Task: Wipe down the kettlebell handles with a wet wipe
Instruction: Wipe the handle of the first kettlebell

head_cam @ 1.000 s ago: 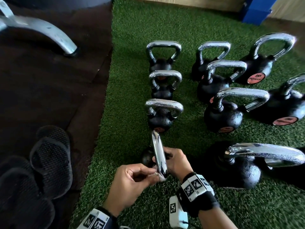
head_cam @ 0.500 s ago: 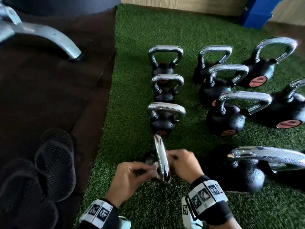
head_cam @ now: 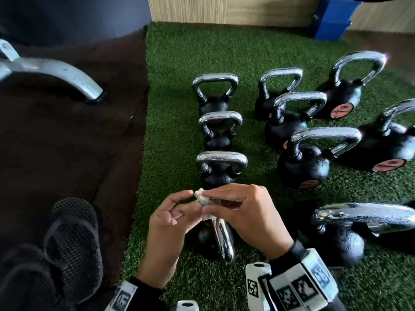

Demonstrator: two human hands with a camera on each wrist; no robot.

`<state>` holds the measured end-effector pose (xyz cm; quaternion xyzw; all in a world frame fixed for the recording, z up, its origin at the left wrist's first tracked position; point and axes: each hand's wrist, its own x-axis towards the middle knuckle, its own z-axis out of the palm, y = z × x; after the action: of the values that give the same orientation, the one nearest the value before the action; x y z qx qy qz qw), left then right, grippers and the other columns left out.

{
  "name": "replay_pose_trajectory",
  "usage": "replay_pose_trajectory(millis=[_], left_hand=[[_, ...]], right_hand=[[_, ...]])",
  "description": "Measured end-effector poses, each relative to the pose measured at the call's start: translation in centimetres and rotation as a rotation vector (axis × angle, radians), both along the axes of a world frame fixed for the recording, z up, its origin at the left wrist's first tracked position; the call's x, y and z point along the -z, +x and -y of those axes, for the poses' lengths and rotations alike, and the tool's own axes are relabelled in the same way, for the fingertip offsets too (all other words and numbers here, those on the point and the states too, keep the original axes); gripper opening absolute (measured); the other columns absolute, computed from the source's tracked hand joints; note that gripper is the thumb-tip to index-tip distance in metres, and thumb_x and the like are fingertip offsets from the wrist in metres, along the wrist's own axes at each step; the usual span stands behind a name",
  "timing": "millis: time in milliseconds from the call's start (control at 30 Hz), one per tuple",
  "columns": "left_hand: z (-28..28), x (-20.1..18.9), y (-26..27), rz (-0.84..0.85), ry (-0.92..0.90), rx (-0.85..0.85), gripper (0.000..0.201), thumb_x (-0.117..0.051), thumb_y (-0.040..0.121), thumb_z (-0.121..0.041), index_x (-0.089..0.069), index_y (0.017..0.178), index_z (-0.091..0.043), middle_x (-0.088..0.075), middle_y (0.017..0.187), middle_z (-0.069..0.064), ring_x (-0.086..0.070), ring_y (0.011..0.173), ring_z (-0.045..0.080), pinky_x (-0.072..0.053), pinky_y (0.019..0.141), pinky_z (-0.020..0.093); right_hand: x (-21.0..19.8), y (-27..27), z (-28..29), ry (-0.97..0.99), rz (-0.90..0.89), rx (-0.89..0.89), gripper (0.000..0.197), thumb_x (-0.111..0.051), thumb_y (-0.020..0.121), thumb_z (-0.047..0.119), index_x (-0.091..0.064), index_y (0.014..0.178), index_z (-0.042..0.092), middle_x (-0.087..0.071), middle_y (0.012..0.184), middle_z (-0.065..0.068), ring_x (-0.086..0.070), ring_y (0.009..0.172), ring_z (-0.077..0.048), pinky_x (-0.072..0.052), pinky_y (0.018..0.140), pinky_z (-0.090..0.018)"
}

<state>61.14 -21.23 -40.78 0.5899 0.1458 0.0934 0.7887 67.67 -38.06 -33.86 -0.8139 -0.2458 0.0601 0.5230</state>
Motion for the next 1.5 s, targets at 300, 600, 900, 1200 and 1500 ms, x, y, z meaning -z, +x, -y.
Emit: replay_pose_trajectory(millis=[300, 600, 900, 1200, 1500], left_hand=[[-1.4, 4.0, -1.4, -0.199, 0.647, 0.421, 0.110, -0.086, 0.071, -0.014, -0.020, 0.145, -0.061, -0.038, 0.155, -0.026, -0.035, 0.145, 0.001, -0.032, 0.122, 0.039], [3.1, 8.7, 1.0, -0.038, 0.909, 0.588, 0.122, -0.086, 0.070, -0.036, -0.010, 0.153, 0.011, -0.051, 0.134, 0.020, -0.056, 0.123, 0.038, -0.046, 0.108, 0.044], [-0.8, 8.9, 3.2, 0.371, 1.054, 0.790, 0.143, -0.096, 0.059, -0.038, 0.003, 0.158, -0.008, -0.003, 0.166, 0.002, -0.008, 0.157, 0.017, -0.017, 0.127, 0.031], [-0.3, 7.6, 3.1, 0.235, 0.869, 0.800, 0.130, -0.091, 0.062, -0.032, -0.008, 0.160, -0.015, -0.031, 0.154, -0.013, -0.029, 0.141, -0.012, -0.027, 0.116, 0.011], [0.0, 8.0, 2.8, 0.172, 0.834, 0.760, 0.122, -0.090, 0.059, -0.021, -0.013, 0.154, -0.022, -0.050, 0.122, -0.017, -0.050, 0.113, -0.016, -0.029, 0.098, -0.005]], right_hand=[[4.1, 1.9, 2.4, 0.104, -0.218, 0.238, 0.020, -0.079, 0.080, 0.009, -0.081, 0.094, 0.022, -0.079, 0.084, 0.004, -0.077, 0.077, -0.015, -0.064, 0.074, -0.040], [9.2, 2.4, 2.5, 0.107, -0.424, 0.373, 0.016, -0.083, 0.077, 0.010, -0.082, 0.089, 0.020, -0.079, 0.081, -0.001, -0.077, 0.078, -0.019, -0.063, 0.080, -0.042], [12.1, 1.0, 0.9, -0.010, -0.420, 0.415, 0.031, -0.082, 0.079, 0.007, -0.080, 0.105, 0.023, -0.079, 0.093, 0.007, -0.074, 0.089, -0.002, -0.060, 0.091, -0.032], [10.6, 2.1, 0.1, -0.232, -0.279, 0.395, 0.021, -0.075, 0.085, 0.011, -0.081, 0.098, 0.026, -0.078, 0.091, 0.007, -0.068, 0.082, -0.003, -0.047, 0.074, -0.010], [10.2, 3.7, 0.1, -0.057, -0.235, 0.357, 0.033, -0.074, 0.081, -0.003, -0.082, 0.096, 0.026, -0.078, 0.090, 0.011, -0.072, 0.088, -0.001, -0.058, 0.087, -0.024]])
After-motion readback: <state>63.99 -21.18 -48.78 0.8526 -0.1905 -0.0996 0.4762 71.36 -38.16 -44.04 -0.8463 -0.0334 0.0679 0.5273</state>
